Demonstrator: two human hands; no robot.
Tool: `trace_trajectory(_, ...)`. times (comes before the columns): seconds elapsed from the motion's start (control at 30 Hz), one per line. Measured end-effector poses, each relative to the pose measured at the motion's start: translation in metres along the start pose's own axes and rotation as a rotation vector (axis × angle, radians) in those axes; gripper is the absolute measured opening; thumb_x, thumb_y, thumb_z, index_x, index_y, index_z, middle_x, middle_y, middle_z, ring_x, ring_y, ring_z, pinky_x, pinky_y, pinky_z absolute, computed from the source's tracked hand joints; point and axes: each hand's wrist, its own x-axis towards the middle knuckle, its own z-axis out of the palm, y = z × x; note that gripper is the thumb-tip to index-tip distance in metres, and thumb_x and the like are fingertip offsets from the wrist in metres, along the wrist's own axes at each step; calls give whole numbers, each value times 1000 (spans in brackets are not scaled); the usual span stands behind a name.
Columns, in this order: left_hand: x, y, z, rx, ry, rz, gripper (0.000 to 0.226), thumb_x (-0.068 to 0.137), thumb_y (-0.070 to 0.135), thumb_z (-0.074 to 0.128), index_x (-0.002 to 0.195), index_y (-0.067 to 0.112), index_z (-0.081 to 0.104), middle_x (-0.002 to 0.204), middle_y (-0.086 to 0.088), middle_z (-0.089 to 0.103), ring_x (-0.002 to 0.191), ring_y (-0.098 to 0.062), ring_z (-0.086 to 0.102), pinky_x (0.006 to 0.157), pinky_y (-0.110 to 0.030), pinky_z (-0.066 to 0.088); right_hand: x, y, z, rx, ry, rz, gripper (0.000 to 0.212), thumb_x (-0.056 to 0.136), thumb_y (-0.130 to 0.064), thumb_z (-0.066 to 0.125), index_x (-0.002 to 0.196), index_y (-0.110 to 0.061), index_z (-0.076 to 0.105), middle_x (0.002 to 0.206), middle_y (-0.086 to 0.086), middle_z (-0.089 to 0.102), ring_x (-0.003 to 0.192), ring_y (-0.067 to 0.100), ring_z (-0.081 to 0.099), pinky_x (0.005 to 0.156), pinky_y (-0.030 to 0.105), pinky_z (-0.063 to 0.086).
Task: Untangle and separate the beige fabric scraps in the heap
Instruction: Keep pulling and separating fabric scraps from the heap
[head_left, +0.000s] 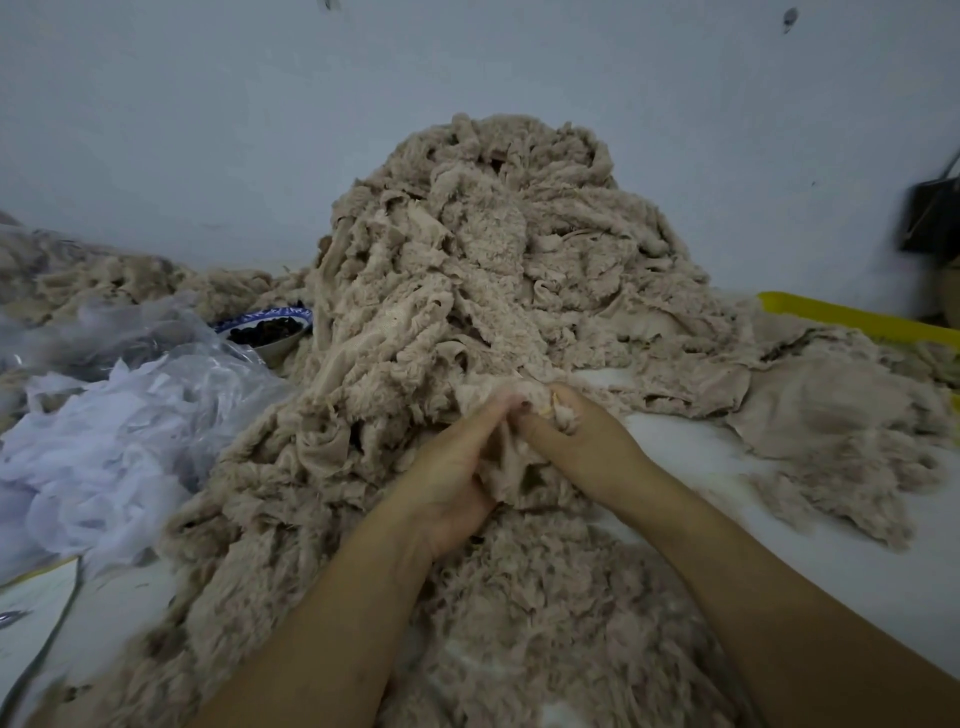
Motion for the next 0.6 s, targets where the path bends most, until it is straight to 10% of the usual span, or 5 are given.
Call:
trace_trajectory(0.2,1,2,-1,-99,125,3,48,78,31,69,119,6,70,114,-14,73,102,-26,72,73,-34,63,-4,-1,5,50,-130,80,95,67,-84,60,146,-34,46,143,-10,56,125,11,57,103,40,50)
trace_trajectory(0.4,-2,3,3,-208,31,94,31,92,31,58,99,2,66,78,-8,71,69,-19,71,65,-29,56,-1,-3,-3,476,29,203,17,87,-29,68,98,-19,75,98,10,76,84,21,74,68,32,61)
trace_trajectory(0.47,-1,10,-5,-362,23,190,31,103,26,48,108,2,66,58,2,45,49,-9,45,52,-21,40,0,-5,-20,620,208,289,18,92,-22,62,78,-15,72,71,9,73,57,21,70,48,27,54)
trace_trajectory(0.6,-1,24,-22,-486,108,274,54,106,33,40,55,17,49,58,3,39,50,-10,37,57,-22,33,2,-5,-41,765,339,260,23,97,-25,58,76,-17,64,59,2,63,46,13,62,41,22,48)
